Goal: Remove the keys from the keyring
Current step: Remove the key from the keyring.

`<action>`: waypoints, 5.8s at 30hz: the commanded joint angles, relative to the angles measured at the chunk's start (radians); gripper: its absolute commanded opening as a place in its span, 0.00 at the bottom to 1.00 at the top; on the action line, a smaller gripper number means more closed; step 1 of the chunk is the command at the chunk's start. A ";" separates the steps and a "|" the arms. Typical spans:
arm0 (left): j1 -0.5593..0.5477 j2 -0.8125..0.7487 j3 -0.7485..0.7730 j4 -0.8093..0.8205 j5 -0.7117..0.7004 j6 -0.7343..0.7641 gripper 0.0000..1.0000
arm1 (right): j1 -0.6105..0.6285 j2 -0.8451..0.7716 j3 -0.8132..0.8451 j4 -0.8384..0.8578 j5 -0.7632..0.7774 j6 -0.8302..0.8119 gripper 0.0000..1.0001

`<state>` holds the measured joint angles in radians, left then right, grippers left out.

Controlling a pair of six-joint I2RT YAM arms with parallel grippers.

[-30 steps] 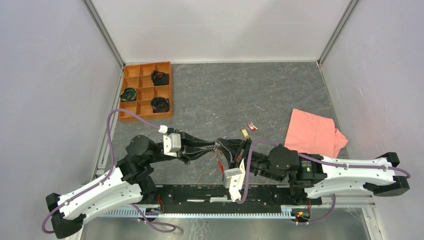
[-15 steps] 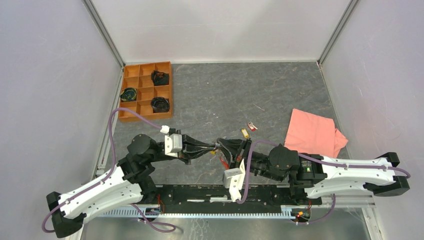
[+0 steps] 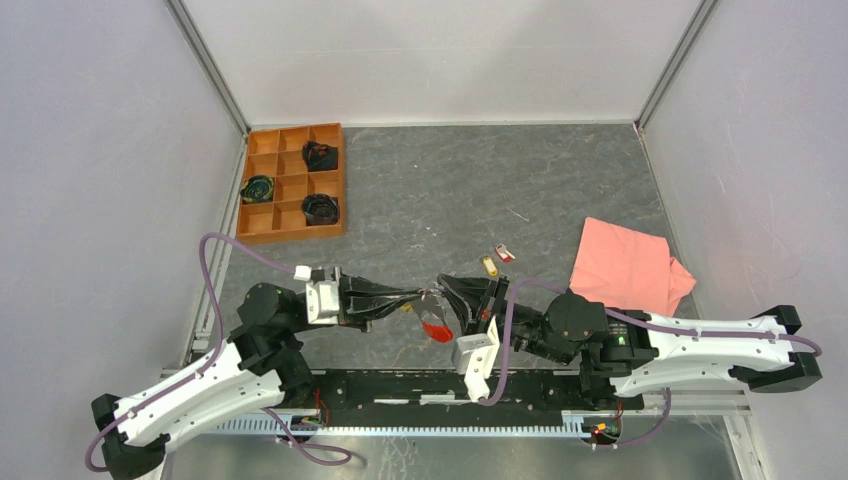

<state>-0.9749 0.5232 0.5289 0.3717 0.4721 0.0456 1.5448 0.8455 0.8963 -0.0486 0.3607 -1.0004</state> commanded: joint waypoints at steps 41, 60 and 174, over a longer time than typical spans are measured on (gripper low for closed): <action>0.270 0.558 0.078 1.365 0.454 -1.241 0.02 | 0.009 0.120 0.388 -0.112 0.254 0.353 0.00; 0.215 0.281 0.221 0.229 0.510 -0.318 0.02 | 0.015 0.035 0.317 -0.189 -0.069 0.178 0.00; -0.036 0.055 0.185 -0.004 0.165 -0.256 0.02 | 0.063 -0.010 0.210 -0.026 -0.207 0.066 0.00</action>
<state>-1.0157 0.5777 0.6170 0.5648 0.5877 -0.3786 1.6066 0.8555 1.0458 -0.0723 0.2024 -0.8959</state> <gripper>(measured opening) 0.018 0.032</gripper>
